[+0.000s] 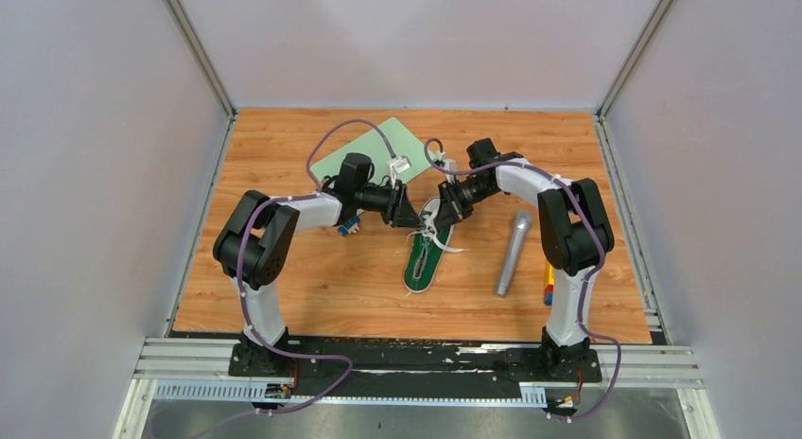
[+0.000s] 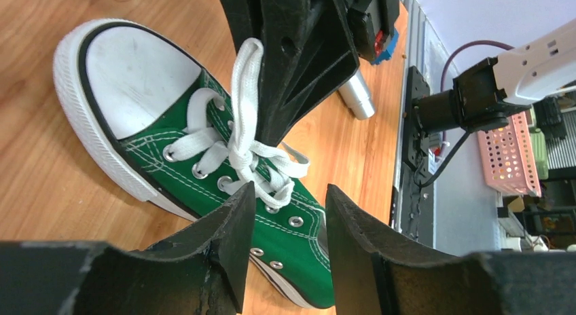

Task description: Tie the shoes

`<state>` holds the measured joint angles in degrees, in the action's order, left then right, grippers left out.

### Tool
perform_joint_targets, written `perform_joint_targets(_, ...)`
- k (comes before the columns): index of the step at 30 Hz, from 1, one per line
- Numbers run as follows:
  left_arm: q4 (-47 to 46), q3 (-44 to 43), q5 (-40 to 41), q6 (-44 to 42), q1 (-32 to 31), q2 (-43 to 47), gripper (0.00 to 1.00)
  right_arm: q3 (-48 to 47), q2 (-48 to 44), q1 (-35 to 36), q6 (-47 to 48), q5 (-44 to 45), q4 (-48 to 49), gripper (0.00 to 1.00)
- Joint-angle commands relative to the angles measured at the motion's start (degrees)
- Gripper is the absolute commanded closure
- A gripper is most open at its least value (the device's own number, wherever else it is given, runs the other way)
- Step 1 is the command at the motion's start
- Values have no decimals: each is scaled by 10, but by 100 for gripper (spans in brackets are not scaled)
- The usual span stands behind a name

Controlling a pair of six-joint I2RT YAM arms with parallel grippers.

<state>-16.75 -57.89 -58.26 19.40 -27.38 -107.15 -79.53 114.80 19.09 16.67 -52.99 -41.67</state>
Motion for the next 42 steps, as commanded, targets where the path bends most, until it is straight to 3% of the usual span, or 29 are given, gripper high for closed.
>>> perform_joint_targets(1, 25, -34, 22, 26, 3, 11, 49, 3, -30, 2, -4, 28, 31, 100)
perform_joint_targets(9, -54, -101, 46, 121, 2, -76, 47, 11, -35, 2, -6, 6, 31, 100)
perform_joint_targets(18, -132, -147, -33, 184, -6, -153, 48, 5, -32, 2, -6, 6, 31, 100)
perform_joint_targets(26, -174, -150, -83, 217, -8, -172, 63, 1, -27, 2, -7, 5, 31, 100)
perform_joint_targets(30, -176, -159, -102, 225, -7, -179, 85, 0, -26, 1, -8, 8, 31, 100)
perform_joint_targets(31, -171, -152, -101, 222, -3, -169, 98, 1, -27, -2, -10, 12, 32, 100)
perform_joint_targets(32, -165, -148, -93, 214, 0, -164, 99, 2, -28, -6, -14, 14, 31, 100)
perform_joint_targets(42, 113, -79, -1, 23, 59, -14, 100, 41, -68, -28, -24, 37, 31, 100)
